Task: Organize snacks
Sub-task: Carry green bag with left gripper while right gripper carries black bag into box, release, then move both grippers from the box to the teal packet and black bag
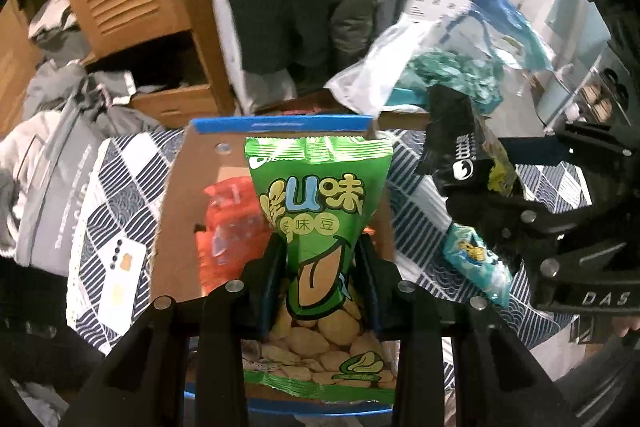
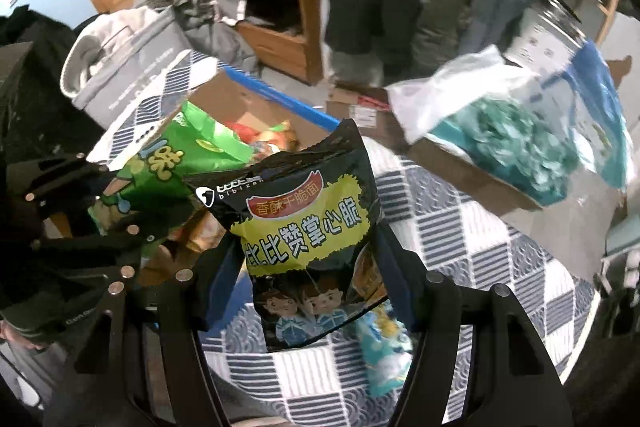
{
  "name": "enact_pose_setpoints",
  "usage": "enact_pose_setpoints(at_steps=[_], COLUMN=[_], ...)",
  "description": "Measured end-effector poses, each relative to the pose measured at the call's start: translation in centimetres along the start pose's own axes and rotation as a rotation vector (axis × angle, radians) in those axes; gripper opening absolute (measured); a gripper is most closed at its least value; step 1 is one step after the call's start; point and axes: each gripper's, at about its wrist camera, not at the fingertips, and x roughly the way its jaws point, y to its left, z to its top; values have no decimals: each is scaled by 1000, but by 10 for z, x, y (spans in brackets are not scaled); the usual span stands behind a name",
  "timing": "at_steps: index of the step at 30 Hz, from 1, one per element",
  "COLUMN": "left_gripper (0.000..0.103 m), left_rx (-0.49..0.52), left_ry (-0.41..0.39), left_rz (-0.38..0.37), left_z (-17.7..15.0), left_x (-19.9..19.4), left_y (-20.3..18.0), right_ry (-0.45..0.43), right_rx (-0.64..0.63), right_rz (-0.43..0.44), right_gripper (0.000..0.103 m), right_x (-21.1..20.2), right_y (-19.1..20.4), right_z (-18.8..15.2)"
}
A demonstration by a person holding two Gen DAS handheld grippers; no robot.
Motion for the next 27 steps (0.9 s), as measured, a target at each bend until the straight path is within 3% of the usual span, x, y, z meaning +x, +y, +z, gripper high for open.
enact_pose_setpoints(at_steps=[7,18,22,24,27], left_gripper=[36,36,47,53,55], left_rx=[-67,-168,-178,-178,-178], left_ry=[17,75,60,49,42], left_rz=[27,77,93,101,104], left_z=[-5,-19,-18,-16,-15], left_x=[7,26,23,20,17], left_y=[36,83,87,88,88], right_ry=[38,83,79,72,63], right_rx=[-25,-23,-25,-21,-14], right_rz=[40,82,91,86,76], right_gripper=[65,65,66,72,72], right_x=[28,58,62,61,60], right_y=[31,49,54,53,49], right_z=[19,36,39,40,40])
